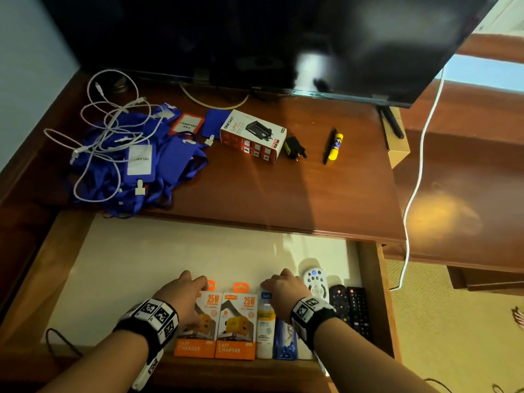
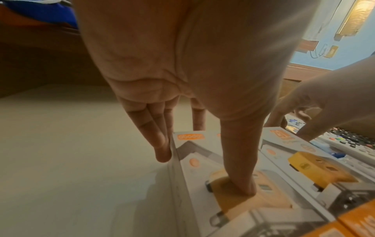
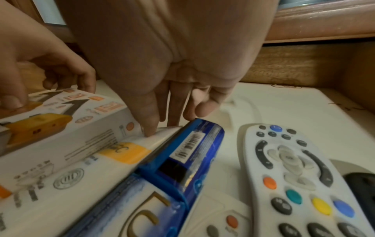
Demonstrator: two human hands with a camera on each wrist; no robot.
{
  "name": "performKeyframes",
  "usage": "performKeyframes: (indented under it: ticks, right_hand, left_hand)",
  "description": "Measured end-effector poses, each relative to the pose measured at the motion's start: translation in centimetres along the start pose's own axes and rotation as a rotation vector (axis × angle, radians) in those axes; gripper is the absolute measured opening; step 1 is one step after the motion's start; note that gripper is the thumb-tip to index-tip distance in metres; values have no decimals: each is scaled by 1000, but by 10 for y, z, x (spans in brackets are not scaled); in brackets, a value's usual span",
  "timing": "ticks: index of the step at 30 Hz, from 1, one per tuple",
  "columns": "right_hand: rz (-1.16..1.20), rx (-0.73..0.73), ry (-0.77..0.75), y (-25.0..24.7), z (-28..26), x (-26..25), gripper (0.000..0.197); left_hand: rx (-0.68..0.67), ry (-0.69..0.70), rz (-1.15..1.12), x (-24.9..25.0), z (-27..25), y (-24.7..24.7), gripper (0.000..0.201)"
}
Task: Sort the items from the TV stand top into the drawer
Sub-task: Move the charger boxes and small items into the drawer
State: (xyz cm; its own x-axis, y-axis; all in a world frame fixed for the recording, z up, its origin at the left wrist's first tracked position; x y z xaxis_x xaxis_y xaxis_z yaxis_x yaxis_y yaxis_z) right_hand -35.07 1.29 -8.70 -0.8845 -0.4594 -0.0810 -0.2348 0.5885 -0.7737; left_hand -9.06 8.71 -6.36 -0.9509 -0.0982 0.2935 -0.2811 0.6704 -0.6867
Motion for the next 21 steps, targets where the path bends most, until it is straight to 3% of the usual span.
performKeyframes:
  ticks: [2,4,7,9,12,13,16,19,21]
  right_hand:
    - [48,20,-35,-14,-5,2,46]
    - [151,86,-125,-43,-14,6,37]
    - [334,519,-234,-105,-35,27,20]
    - [532,704,-85,-146,-33,59,19]
    - [618,817,173,-202,-6,106,23]
    - [600,798,233,-216,8,122,31]
    - [556,513,429,-242,45,152,60]
    - [556,390,512,-251,76,173,66]
    - [529,371,513,-256,93,178,68]
  left_hand:
    - [6,-2,2,2,1,0,57]
    - [14,-8,-9,2,1,0,56]
    - [10,-37,-32,2,1,3,63]
    - [4,-61,-34,2,1,5,65]
    - [9,-77,-38,5,-1,4,65]
    - [16,-81,-41,6,-2,3,65]
    - [59,-110,-57,12,-9,2,67]
    - [140,-137,-89,22,-20,-5,67]
    - [212,-136,-118,34,-27,-16,56]
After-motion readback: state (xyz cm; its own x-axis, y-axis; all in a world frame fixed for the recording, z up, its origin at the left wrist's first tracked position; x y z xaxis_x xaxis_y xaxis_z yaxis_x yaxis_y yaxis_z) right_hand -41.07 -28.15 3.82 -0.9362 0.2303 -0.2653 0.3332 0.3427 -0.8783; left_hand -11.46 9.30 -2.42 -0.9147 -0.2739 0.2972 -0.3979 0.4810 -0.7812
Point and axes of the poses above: each hand's wrist, its own z-axis towards the middle knuckle, its own y-axis out of the palm, x = y × z, the point moved 1 cm from there along z, towards the middle knuckle, and after that the axes turned 8 degrees about y, right-handed, at the moved point
